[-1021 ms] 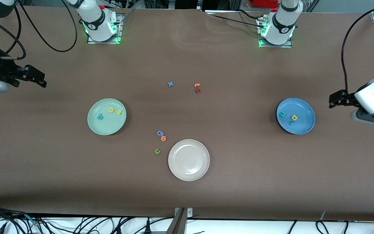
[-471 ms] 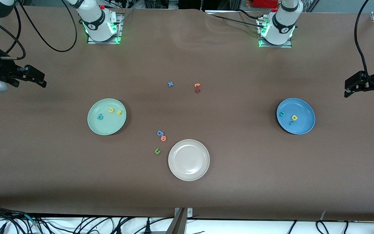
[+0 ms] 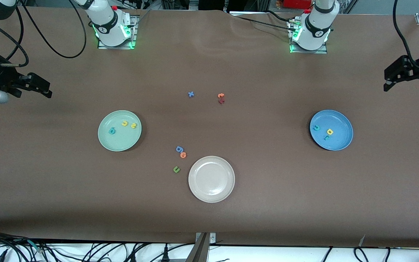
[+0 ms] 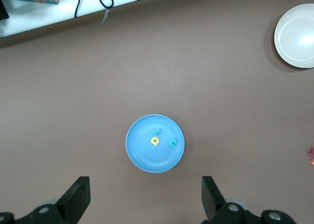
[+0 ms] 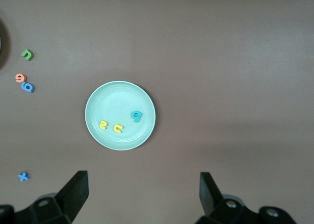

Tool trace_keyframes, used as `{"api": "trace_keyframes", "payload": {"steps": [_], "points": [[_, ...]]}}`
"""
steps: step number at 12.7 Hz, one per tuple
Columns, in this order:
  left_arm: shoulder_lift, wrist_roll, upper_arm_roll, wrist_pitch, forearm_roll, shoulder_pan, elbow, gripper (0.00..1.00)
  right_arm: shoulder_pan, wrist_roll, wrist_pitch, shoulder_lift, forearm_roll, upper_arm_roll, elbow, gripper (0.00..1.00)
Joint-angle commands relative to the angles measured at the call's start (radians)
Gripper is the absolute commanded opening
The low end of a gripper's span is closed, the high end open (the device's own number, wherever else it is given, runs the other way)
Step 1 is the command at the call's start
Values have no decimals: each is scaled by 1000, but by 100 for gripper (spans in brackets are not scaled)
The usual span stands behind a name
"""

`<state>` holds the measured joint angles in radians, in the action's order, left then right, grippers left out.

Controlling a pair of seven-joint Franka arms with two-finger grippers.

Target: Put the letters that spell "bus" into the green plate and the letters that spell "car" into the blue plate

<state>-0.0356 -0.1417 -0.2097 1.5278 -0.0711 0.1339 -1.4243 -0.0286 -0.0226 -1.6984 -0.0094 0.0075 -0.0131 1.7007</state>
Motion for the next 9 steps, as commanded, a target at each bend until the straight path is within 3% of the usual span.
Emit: {"api": "trace_keyframes", "payload": {"steps": [1,4,9], "points": [[56,48,10,11,40,-5,-76,100,-8,3,-6,-1,-1,-7,-3,100],[85,86,19,15,40,-2,-107,100,-7,3,-1,-1,-1,-7,-3,100],[111,254,101,2,43,-34,-157,100,-7,1,-6,0,-1,-7,-3,100]]}}
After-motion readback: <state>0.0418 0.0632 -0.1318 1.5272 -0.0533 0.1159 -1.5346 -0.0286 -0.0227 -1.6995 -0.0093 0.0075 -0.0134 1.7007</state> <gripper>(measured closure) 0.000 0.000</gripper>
